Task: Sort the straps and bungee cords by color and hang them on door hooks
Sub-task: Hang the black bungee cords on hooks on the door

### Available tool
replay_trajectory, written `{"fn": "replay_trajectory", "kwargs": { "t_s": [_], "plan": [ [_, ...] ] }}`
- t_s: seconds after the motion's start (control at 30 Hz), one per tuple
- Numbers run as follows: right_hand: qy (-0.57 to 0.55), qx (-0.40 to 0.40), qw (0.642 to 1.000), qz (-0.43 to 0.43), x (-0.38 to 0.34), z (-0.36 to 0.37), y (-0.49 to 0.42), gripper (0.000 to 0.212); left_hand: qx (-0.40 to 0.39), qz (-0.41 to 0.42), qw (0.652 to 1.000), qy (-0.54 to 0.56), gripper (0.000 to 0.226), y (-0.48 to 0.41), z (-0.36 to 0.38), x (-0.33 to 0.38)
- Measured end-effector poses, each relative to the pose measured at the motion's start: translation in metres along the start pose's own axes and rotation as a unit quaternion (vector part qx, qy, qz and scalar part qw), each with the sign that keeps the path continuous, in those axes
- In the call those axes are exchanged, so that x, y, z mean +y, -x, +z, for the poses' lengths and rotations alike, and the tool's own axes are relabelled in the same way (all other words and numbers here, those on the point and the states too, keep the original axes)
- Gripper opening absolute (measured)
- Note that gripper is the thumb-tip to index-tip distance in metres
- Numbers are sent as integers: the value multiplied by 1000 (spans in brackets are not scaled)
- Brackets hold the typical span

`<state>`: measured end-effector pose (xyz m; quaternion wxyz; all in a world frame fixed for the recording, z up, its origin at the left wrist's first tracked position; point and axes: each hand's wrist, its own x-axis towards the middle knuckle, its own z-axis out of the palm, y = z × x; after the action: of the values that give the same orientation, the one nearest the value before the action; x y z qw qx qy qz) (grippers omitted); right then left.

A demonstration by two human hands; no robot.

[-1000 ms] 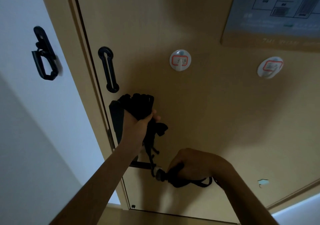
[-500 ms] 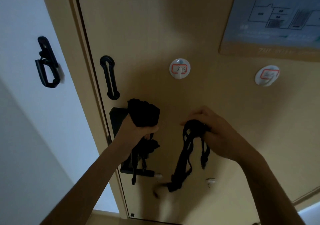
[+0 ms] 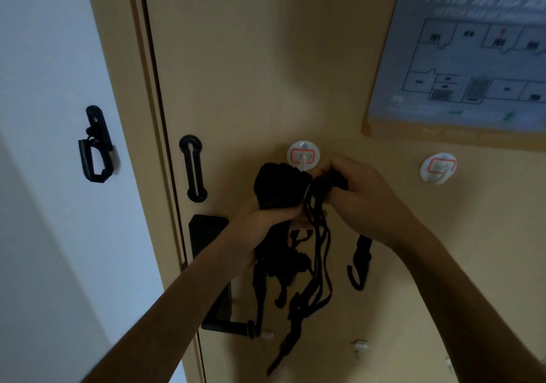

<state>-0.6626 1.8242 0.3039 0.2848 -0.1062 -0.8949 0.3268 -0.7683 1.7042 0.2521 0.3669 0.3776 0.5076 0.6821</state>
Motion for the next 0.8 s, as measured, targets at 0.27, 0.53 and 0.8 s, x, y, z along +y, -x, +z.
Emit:
{"fn": "replay_trajectory", "kwargs": {
  "t_s": [0.27,0.53,0.8],
  "plan": [
    [98,72,992,-36,-8,-24,-24,24,-91,-46,978,181,23,-4,-2,27],
    [66,61,996,-10,-21,-44,-32,28,-119,-9,973,198,46,-9,4,46],
    [-125,-159,979,33,-29,-83,-38,55,-82,-12,989,121,14,-19,-3,86]
  ]
}}
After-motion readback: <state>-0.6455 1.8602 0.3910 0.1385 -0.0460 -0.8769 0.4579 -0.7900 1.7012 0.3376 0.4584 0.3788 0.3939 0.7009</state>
